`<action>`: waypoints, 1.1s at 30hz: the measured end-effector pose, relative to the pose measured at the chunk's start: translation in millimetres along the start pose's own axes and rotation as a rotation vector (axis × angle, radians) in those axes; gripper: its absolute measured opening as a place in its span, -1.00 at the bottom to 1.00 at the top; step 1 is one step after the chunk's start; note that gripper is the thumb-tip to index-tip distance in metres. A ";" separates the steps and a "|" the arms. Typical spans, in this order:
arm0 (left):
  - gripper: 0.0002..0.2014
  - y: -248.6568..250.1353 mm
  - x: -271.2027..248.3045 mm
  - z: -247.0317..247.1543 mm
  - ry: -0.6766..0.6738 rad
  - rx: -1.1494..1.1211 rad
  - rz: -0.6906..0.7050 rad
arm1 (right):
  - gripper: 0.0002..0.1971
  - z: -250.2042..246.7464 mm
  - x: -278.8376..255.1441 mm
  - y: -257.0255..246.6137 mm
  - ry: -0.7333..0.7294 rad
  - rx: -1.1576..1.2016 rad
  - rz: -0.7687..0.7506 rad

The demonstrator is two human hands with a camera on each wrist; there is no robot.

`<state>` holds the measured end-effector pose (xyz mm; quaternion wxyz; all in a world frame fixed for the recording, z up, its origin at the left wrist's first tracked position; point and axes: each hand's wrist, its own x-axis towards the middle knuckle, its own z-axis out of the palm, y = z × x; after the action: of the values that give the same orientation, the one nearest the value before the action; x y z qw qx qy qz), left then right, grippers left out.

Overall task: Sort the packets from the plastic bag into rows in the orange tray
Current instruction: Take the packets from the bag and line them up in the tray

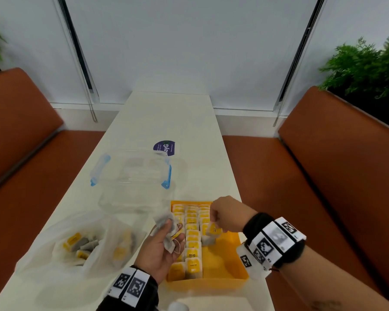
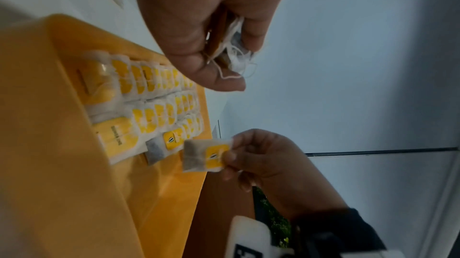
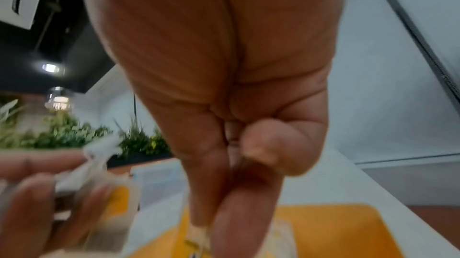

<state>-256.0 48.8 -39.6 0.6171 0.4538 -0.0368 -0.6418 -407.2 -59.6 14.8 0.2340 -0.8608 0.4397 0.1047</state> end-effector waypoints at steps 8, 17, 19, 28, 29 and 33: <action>-0.84 -5.0 -3.9 -1.8 -0.007 -0.002 -0.017 | -0.67 39.3 51.6 -4.8 -0.231 -0.368 0.124; -0.87 -6.8 -9.4 -3.7 -0.006 0.038 -0.025 | -0.58 35.1 63.5 -3.1 -0.231 -0.360 0.155; -0.86 -6.5 -10.1 -2.1 -0.041 0.029 -0.044 | -0.71 31.2 59.5 -3.2 -0.203 -0.315 0.153; -0.77 -6.9 -10.0 5.9 -0.151 0.156 -0.020 | -0.82 -0.5 -2.6 -18.3 0.052 0.688 -0.105; -0.77 -7.5 -11.3 8.4 -0.173 0.200 -0.001 | -0.77 1.9 -5.9 -20.3 0.086 0.647 -0.151; -0.89 -8.9 -16.0 17.1 -0.223 0.259 -0.004 | -0.82 14.8 -10.4 -21.6 0.209 0.510 -0.226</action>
<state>-276.3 55.4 -26.4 0.5440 0.4557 -0.1867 -0.6794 -395.6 -34.1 12.7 0.4066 -0.8238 0.3747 -0.1250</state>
